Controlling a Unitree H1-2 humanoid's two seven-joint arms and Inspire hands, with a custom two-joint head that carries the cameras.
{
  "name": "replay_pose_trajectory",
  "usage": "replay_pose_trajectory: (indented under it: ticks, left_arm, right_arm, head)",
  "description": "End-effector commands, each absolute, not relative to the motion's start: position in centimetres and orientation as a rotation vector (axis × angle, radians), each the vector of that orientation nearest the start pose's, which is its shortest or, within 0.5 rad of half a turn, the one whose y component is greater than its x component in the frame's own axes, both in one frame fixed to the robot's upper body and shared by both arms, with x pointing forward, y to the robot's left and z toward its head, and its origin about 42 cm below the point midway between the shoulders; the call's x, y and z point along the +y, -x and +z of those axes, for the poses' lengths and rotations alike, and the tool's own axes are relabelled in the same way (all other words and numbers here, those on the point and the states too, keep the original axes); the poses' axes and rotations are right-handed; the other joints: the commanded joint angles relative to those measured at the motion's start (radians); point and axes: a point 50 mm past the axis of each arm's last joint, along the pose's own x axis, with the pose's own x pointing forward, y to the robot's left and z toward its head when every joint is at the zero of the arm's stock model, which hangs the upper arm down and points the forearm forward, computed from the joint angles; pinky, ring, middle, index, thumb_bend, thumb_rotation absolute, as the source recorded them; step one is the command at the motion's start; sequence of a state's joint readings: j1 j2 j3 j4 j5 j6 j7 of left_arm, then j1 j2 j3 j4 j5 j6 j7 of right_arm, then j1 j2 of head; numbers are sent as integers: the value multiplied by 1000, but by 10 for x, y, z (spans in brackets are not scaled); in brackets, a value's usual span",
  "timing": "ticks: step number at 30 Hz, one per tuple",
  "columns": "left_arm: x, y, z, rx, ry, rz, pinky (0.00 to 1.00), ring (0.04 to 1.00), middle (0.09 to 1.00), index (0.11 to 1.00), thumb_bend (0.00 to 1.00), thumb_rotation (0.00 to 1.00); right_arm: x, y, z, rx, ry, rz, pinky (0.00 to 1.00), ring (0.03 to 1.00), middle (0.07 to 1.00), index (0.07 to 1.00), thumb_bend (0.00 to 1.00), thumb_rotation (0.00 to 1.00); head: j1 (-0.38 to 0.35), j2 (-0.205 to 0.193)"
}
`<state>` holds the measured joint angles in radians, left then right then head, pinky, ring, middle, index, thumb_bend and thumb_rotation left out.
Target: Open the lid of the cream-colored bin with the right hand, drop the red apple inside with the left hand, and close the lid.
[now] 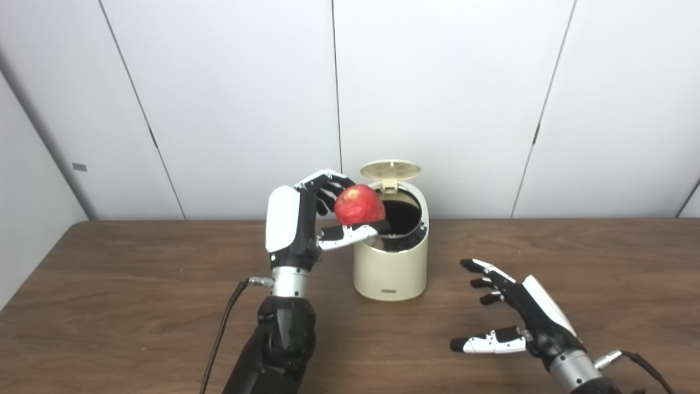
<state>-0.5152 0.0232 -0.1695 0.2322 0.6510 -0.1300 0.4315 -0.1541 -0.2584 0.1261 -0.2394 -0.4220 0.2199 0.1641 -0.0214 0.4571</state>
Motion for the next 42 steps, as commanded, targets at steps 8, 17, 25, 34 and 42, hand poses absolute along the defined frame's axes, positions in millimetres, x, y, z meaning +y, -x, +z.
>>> replay_pose_trajectory:
  ticks: [8,17,25,34,42]
  left_arm:
    - [114,-433,252,-701,-585,177,260,357,455,492,528,0]
    - [103,-444,247,-699,-557,177,287,385,456,497,527,0]
    - [102,-453,235,-714,-689,212,345,457,456,520,523,0]
    - [104,-452,227,-695,-717,196,457,550,620,722,973,241]
    - [105,-450,226,-686,-720,192,448,543,626,730,1000,286]
  right_arm:
    - [-229,-323,208,-225,690,164,686,803,892,859,767,192]
    - [-227,-321,211,-226,693,161,682,807,894,858,760,172]
    - [-226,-318,211,-226,677,160,701,820,897,851,760,157]
    - [-227,-318,209,-225,678,167,712,832,898,847,754,163]
    - [-228,-319,209,-228,677,170,708,831,900,845,758,164]
  head:
    - [-16,0]
    - [-25,3]
    - [-27,7]
    - [-23,8]
    - [-20,11]
